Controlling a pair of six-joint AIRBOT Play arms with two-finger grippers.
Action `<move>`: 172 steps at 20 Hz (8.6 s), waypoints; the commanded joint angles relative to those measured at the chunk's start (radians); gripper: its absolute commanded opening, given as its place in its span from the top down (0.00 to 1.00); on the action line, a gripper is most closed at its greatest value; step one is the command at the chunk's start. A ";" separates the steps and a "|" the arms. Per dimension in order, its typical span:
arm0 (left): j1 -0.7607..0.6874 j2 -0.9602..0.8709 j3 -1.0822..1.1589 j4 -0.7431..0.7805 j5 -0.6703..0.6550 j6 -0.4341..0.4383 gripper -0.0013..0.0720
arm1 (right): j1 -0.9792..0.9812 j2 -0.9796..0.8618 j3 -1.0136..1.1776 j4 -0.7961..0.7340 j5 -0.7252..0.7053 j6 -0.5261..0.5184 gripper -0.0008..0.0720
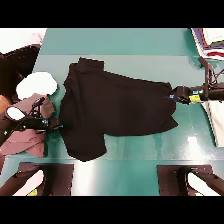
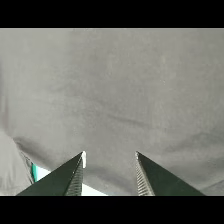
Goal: Fold the shirts.
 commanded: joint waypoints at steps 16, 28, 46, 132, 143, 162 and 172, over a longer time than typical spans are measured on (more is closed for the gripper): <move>0.000 0.167 0.099 -0.083 -0.103 0.044 0.95 | -0.524 0.026 -0.485 -0.045 -0.004 -0.054 0.49; 0.000 0.168 0.103 -0.083 -0.179 0.044 0.95 | -0.221 -0.199 -0.282 -0.010 -0.127 -0.059 0.96; 0.000 0.168 1.739 -0.079 -0.217 -0.097 0.95 | -0.509 0.334 0.798 -0.014 0.053 -0.037 0.97; -0.127 0.060 0.075 -0.091 -0.061 -0.007 0.95 | -0.368 -0.207 -0.335 -0.228 0.086 -0.004 0.43; -0.127 0.396 0.075 0.109 -0.493 -0.127 0.96 | -0.282 0.123 -0.335 -0.513 0.288 -0.005 0.97; -0.127 -0.372 0.523 0.048 0.104 -0.034 0.95 | -0.101 -0.463 0.304 -0.306 0.081 0.016 0.96; -0.127 -0.377 0.639 0.043 -0.056 -0.034 0.71 | -0.325 -0.555 0.380 -0.036 0.269 -0.139 0.33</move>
